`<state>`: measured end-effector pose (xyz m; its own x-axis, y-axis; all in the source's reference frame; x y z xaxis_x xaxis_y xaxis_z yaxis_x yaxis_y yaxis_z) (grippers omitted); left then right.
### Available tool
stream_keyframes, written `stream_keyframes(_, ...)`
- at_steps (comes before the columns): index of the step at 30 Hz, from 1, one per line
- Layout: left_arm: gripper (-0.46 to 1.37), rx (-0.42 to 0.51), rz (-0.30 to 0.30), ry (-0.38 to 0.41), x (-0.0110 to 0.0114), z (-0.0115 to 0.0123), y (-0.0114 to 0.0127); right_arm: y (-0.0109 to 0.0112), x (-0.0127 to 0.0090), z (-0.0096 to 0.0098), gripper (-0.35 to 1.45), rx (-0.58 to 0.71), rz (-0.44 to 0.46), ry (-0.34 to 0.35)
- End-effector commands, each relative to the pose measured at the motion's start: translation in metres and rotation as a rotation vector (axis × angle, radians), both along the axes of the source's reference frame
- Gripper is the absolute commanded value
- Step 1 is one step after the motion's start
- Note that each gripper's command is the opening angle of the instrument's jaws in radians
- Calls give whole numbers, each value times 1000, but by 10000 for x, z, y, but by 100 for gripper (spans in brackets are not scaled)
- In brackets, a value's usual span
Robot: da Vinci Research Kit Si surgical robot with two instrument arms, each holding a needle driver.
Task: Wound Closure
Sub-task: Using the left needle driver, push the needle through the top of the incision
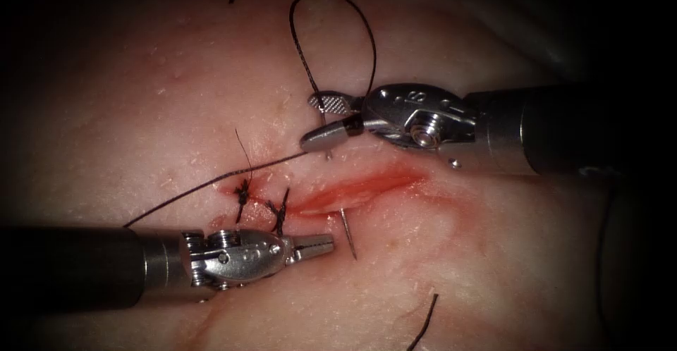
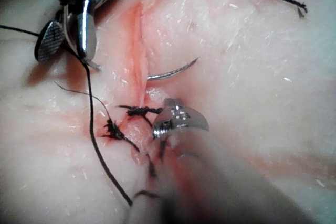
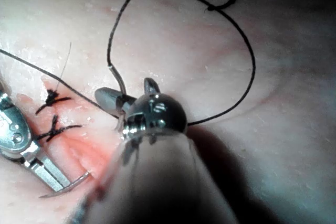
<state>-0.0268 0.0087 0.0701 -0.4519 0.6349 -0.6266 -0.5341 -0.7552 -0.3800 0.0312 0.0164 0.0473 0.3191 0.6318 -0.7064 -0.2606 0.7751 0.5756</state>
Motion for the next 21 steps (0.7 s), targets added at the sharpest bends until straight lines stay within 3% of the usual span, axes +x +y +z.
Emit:
stream_keyframes(1,-35,1,2,-2,0,1,0,-1,-1,1,127,-5,-7,7)
stream_keyframes(7,-35,1,3,-2,0,1,0,0,0,1,108,-5,-7,6)
stream_keyframes(9,-35,1,3,-2,0,1,0,2,0,0,86,-4,-4,8)
stream_keyframes(11,-35,1,3,-2,0,1,0,5,0,-1,41,-4,1,13)
stream_keyframes(13,-35,1,3,-2,0,1,0,6,0,-2,-35,-3,-1,20)
stream_keyframes(16,-35,1,3,-2,0,1,0,6,0,-3,-35,135,14,6)
stream_keyframes(18,-35,1,2,1,0,1,0,5,-1,-4,-35,239,6,-44)
stream_keyframes(21,-35,1,3,0,1,1,0,0,-3,-6,-35,405,87,-135)
